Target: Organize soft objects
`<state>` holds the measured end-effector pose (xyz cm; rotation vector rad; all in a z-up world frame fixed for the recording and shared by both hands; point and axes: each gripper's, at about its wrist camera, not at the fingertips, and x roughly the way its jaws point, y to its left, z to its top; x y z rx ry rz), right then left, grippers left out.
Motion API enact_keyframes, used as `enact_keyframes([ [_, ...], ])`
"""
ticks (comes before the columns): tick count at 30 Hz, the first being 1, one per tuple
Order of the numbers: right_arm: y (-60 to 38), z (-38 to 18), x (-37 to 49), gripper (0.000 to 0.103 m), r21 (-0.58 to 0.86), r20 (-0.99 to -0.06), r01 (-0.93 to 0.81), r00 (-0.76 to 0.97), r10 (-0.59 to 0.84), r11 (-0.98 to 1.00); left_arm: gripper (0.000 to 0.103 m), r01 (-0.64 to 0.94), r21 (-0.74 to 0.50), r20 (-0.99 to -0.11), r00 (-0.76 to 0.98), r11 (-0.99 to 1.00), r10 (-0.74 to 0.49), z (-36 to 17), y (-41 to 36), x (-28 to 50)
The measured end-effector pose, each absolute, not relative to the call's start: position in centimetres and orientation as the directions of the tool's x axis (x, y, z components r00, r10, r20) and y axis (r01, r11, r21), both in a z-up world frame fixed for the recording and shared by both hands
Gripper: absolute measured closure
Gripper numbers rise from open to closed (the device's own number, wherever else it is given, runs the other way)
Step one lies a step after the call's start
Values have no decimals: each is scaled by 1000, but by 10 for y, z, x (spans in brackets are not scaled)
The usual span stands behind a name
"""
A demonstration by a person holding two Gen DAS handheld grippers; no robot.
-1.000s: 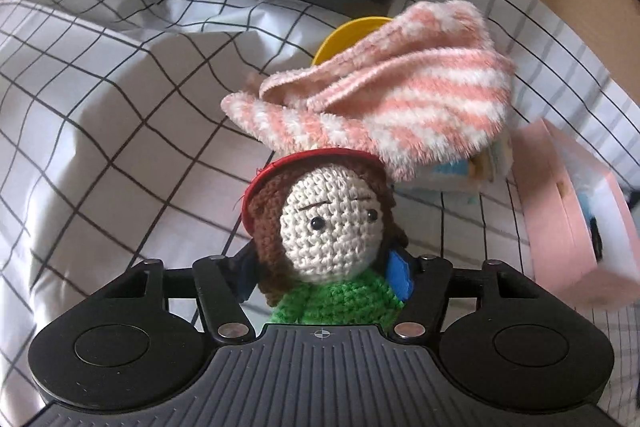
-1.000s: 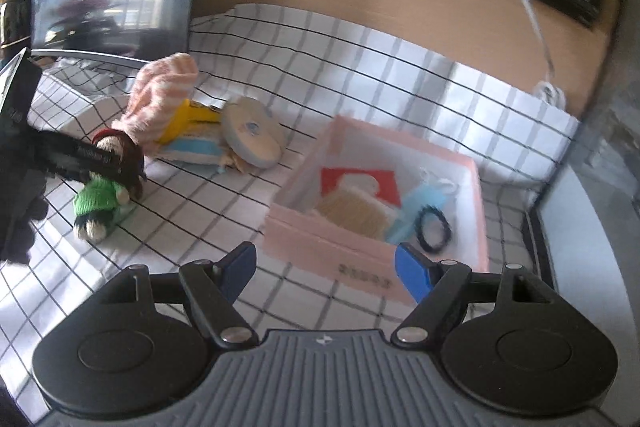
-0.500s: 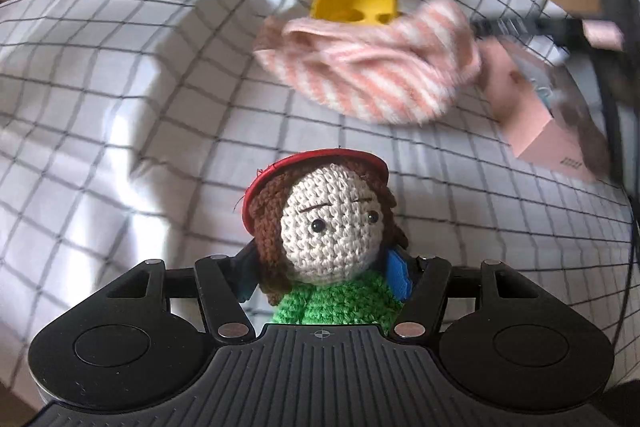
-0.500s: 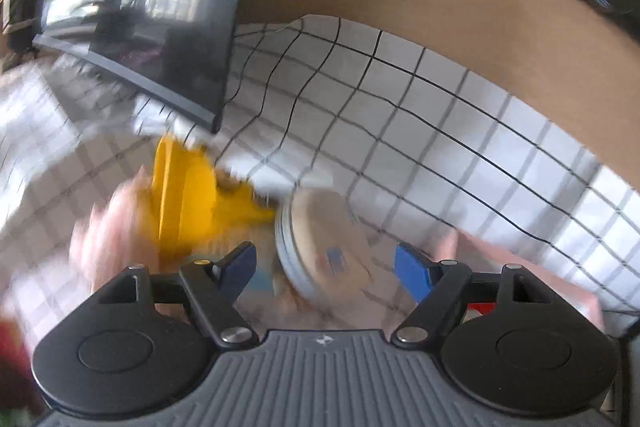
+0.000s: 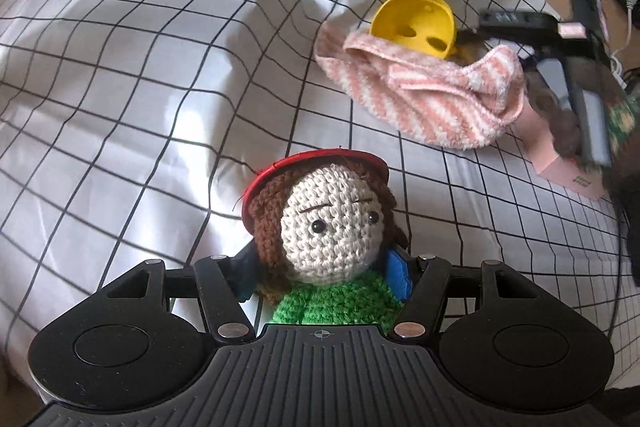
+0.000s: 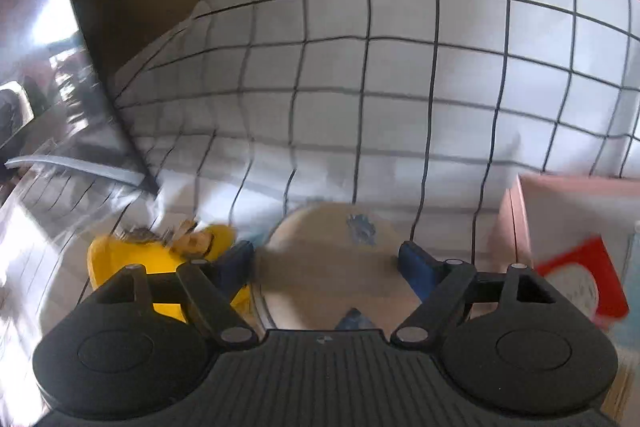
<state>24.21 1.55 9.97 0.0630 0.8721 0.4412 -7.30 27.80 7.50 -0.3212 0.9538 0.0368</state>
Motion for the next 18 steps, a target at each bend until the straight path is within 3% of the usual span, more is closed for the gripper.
enact_keyframes([
  [4, 3, 105, 184, 35, 247, -721, -410, 528, 449, 878, 36, -159, -275, -801, 583, 948, -135, 75, 279, -64],
  [7, -3, 106, 142, 49, 269, -741, -465, 459, 490, 843, 36, -140, -307, -792, 585, 941, -171, 74, 276, -56],
  [9, -7, 100, 118, 68, 288, -766, -473, 408, 497, 833, 37, -122, -324, -787, 585, 938, -196, 74, 271, -49],
  [10, -12, 99, 108, 70, 303, -773, -474, 385, 504, 827, 37, -110, -328, -784, 585, 938, -205, 73, 267, -46],
  [13, -18, 104, 88, 69, 201, -775, -473, 459, 435, 858, 36, -75, -339, -776, 586, 938, -234, 72, 253, -38],
  [14, -18, 110, 82, 59, 141, -764, -480, 503, 403, 866, 36, -64, -342, -775, 583, 938, -242, 72, 248, -37],
  [15, -18, 115, 77, 41, 86, -747, -489, 545, 381, 868, 36, -57, -343, -776, 579, 938, -248, 72, 244, -36],
  [17, -19, 127, 74, 26, 50, -707, -491, 598, 378, 870, 36, -48, -343, -780, 571, 938, -256, 70, 236, -36],
  [18, -19, 132, 74, 25, 40, -686, -498, 617, 386, 867, 36, -45, -342, -782, 568, 939, -258, 70, 234, -38],
])
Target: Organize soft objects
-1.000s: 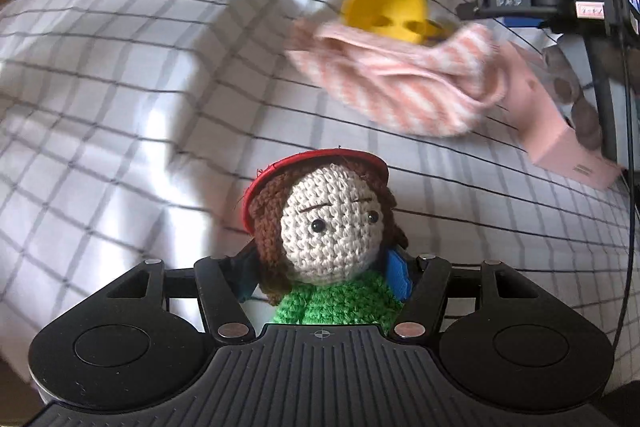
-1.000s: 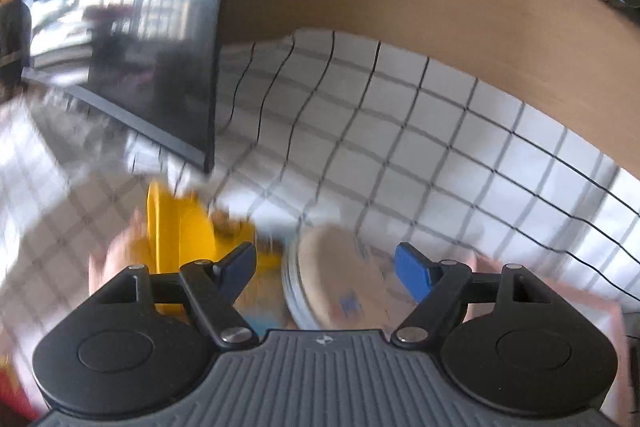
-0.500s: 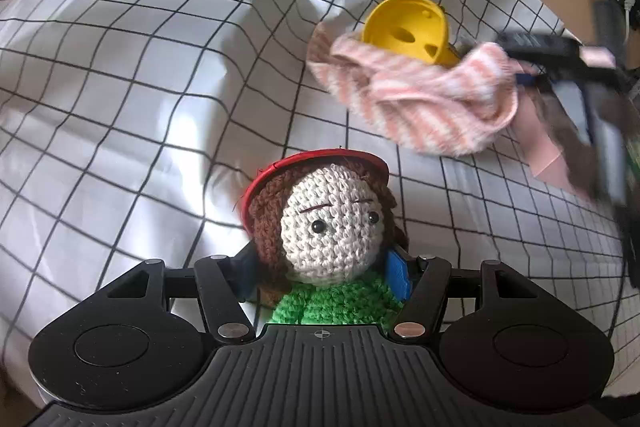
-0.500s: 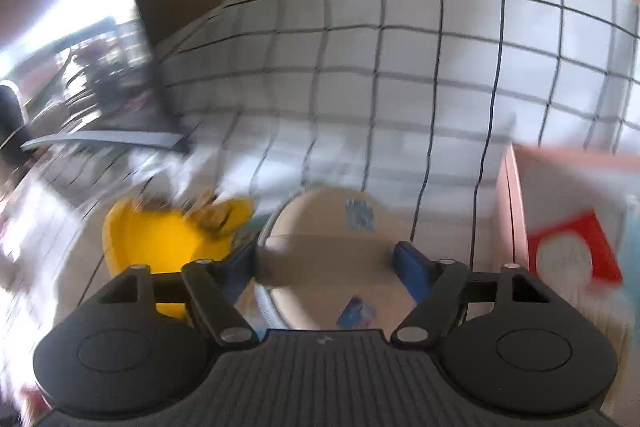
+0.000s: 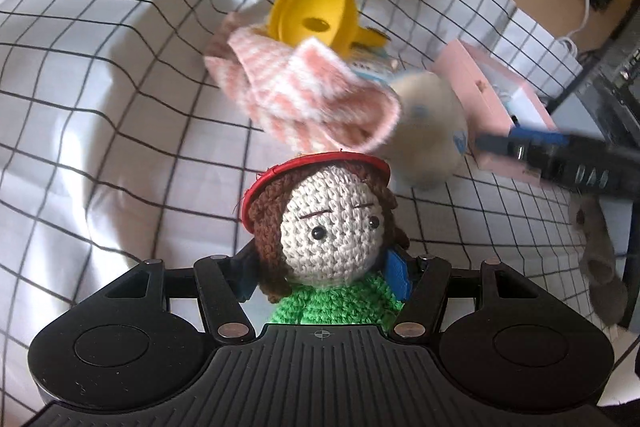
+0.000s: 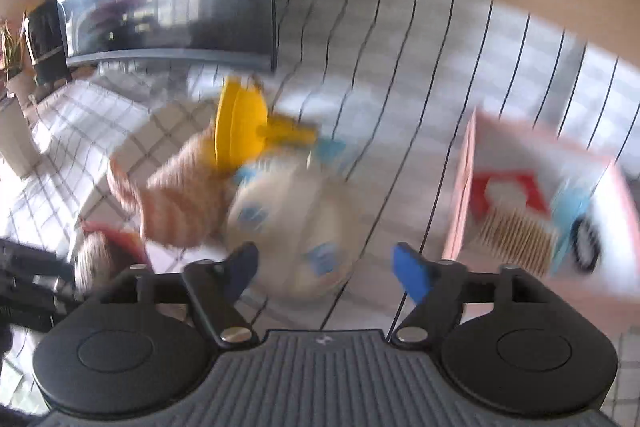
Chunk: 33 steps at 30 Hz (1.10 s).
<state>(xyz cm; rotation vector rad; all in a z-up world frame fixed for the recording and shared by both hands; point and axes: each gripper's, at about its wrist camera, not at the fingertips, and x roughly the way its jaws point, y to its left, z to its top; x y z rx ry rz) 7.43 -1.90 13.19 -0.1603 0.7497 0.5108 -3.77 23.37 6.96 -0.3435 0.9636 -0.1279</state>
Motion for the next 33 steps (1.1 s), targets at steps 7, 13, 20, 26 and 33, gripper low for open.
enact_keyframes([
  [7, 9, 127, 128, 23, 98, -694, -538, 566, 445, 837, 36, -86, -327, -801, 554, 941, -228, 66, 227, -53],
  [13, 10, 112, 137, 29, 427, -719, -579, 248, 649, 695, 36, -147, -309, -810, 559, 940, -179, 69, 231, -71],
  [20, 6, 118, 140, 49, 82, -712, -567, 542, 446, 820, 37, -199, -301, -820, 554, 932, -147, 70, 237, -86],
  [26, 8, 92, 191, 57, 164, -763, -450, 506, 402, 878, 37, -172, -301, -818, 551, 938, -162, 74, 232, -98],
  [33, 15, 88, 181, 97, 169, -791, -493, 449, 416, 853, 37, -105, -342, -791, 569, 934, -226, 82, 218, -100],
])
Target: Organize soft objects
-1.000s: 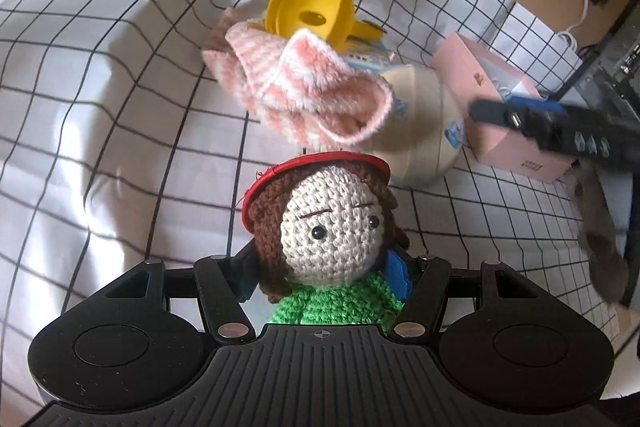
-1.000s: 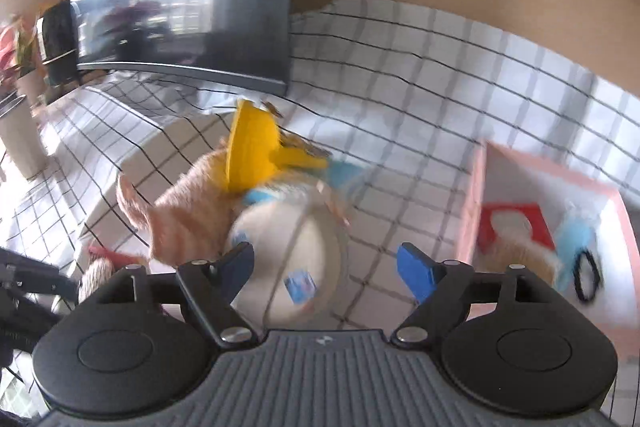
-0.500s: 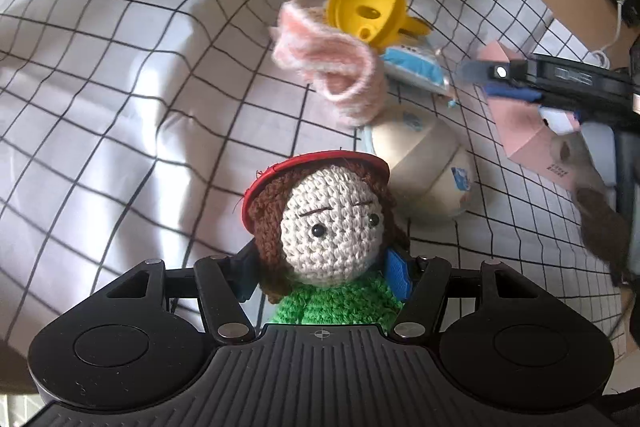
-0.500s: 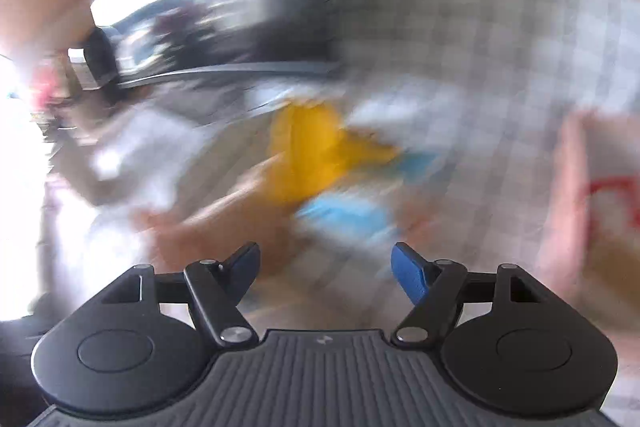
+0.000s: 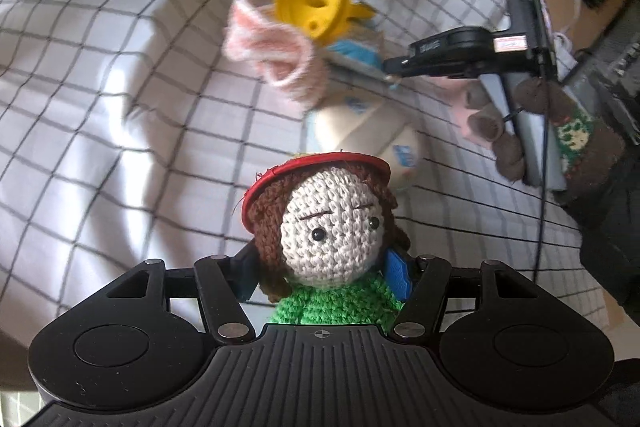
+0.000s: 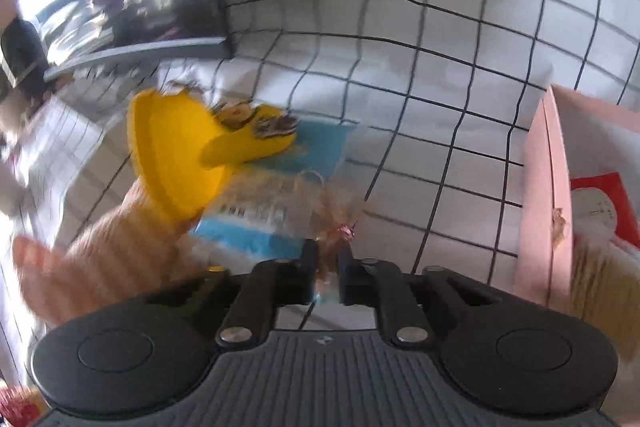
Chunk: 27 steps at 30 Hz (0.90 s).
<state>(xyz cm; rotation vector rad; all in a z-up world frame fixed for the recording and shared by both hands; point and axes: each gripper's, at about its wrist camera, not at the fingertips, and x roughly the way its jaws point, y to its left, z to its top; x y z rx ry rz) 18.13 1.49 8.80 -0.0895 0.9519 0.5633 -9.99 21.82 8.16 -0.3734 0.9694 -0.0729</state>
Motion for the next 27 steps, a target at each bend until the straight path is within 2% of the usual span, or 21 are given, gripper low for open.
enact_keyframes([
  [2, 12, 91, 163, 99, 147, -793, -516, 448, 412, 844, 37, -74, -352, -781, 573, 933, -249, 84, 211, -97],
  [6, -15, 107, 120, 100, 174, -797, -529, 419, 435, 830, 37, -21, -358, -774, 566, 933, -284, 86, 194, -84],
  [10, -62, 132, 68, 100, 128, -790, -528, 458, 408, 840, 37, 52, -357, -774, 542, 933, -327, 88, 171, -71],
  [16, -137, 153, 22, 100, 83, -772, -375, 562, 298, 923, 37, 232, -356, -773, 471, 905, -425, 97, 118, -50],
  [21, -179, 165, -12, 100, 13, -721, -284, 661, 206, 959, 37, 338, -411, -733, 430, 847, -527, 135, 79, -21],
  [27, -204, 170, -36, 100, -3, -636, -218, 753, 166, 976, 37, 418, -341, -643, 550, 842, -533, 209, 41, 47],
])
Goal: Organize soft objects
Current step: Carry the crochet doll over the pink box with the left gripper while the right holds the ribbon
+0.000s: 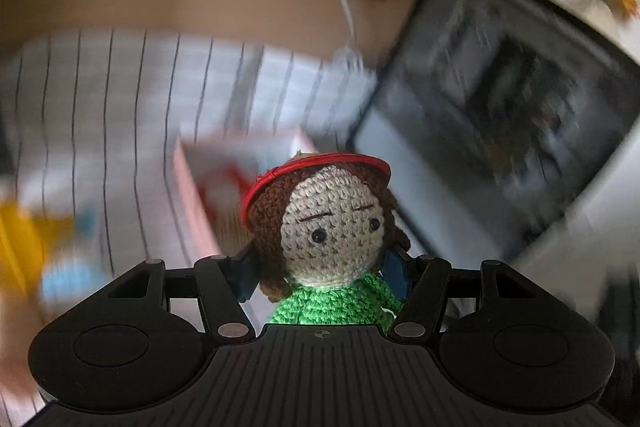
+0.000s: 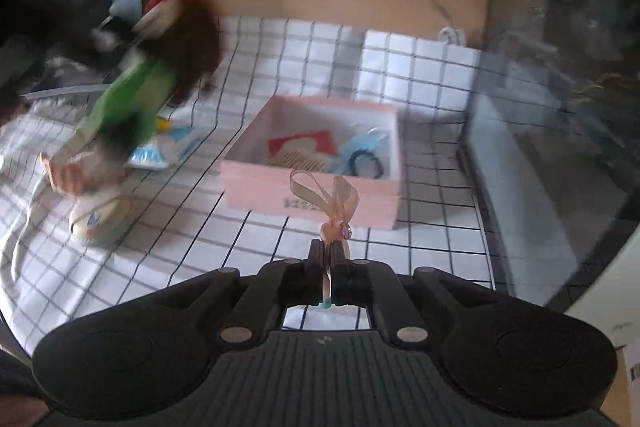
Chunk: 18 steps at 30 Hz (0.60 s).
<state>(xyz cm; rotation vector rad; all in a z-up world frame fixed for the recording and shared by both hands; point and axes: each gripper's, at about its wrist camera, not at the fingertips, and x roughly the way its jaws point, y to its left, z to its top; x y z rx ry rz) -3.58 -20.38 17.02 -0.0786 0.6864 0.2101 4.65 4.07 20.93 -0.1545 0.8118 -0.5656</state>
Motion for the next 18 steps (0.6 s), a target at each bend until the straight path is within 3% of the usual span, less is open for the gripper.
enact_keyframes([
  [3, -216, 172, -39, 100, 25, -614, -191, 771, 165, 981, 36, 406, -329, -605, 603, 853, -521, 230, 16, 94],
  [6, -226, 171, -41, 100, 32, -607, -176, 778, 159, 984, 35, 365, -418, -589, 588, 832, -554, 224, -6, 138],
  [9, -231, 165, -44, 100, 43, -619, -159, 771, 152, 986, 35, 311, -473, -650, 509, 824, -565, 183, -28, 181],
  [13, -240, 153, -43, 100, 48, -645, -146, 751, 142, 988, 38, 262, -400, -744, 466, 878, -478, 123, -39, 202],
  [18, -243, 148, -29, 100, 48, -663, -153, 734, 146, 987, 38, 306, -392, -714, 493, 867, -497, 106, -21, 180],
])
